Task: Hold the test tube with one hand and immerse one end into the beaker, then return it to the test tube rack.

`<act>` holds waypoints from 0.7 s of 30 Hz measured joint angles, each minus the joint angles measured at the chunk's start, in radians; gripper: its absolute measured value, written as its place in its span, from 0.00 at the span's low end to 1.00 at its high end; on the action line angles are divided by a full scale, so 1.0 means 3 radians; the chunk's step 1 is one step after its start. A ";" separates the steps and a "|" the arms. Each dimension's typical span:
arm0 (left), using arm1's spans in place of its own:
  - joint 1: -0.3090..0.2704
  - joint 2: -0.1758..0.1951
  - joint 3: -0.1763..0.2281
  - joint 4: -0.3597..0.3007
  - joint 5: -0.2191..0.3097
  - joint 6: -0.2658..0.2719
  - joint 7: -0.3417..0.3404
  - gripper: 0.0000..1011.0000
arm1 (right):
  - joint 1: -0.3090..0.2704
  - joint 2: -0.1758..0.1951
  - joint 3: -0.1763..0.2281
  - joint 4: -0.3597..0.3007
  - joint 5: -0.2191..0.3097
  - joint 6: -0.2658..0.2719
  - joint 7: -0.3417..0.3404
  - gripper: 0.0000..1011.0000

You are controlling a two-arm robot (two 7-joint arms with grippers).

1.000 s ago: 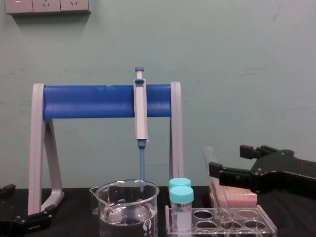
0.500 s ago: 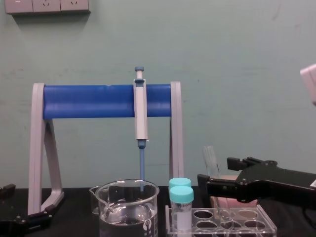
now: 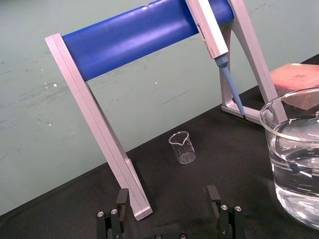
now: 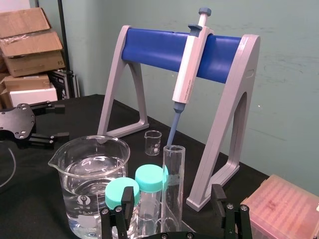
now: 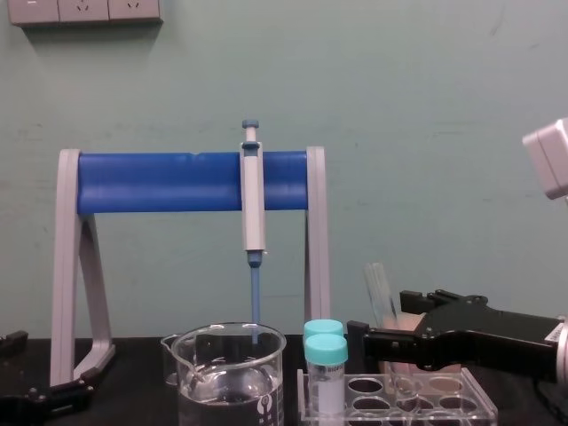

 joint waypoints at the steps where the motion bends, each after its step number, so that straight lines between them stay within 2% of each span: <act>1: 0.0000 0.0000 0.0000 0.0000 0.0000 0.0000 0.0000 0.99 | 0.0000 -0.0004 0.0003 0.0003 -0.0007 0.0001 0.0002 0.99; 6: 0.0000 0.0000 0.0000 0.0000 0.0000 0.0000 0.0000 0.99 | 0.0003 -0.0025 0.0017 0.0011 -0.0068 0.0002 -0.0007 0.99; 18: 0.0000 0.0000 0.0000 0.0000 0.0000 0.0000 0.0000 0.99 | 0.0003 -0.0020 0.0016 0.0011 -0.0052 0.0001 -0.0010 0.98; 21: 0.0000 0.0000 0.0000 0.0000 0.0000 0.0000 0.0000 0.99 | 0.0003 -0.0020 0.0015 0.0011 -0.0049 0.0001 -0.0010 0.92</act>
